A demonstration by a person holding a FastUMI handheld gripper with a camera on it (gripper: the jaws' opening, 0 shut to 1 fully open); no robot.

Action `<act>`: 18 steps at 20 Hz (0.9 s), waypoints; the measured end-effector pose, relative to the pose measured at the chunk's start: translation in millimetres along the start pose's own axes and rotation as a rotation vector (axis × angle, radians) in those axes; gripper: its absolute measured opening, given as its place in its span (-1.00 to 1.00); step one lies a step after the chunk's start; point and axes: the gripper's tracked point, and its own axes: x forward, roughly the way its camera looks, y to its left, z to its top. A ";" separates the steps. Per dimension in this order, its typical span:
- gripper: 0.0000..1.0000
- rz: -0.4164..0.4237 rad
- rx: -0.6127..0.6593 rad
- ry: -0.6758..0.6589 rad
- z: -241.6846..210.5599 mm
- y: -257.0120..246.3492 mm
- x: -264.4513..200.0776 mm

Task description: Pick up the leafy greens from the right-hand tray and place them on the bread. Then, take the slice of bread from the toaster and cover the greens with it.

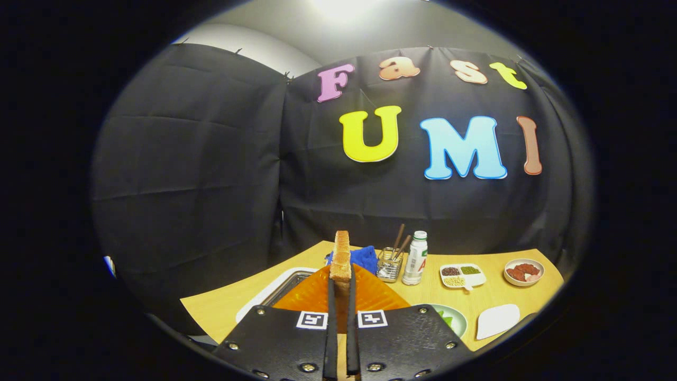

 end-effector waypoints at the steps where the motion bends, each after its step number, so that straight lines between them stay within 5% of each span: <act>1: -0.87 -0.011 0.008 0.007 -3.9 -9.9 -1.3; 18: -0.86 -0.208 0.064 0.052 -59.0 -123.1 0.8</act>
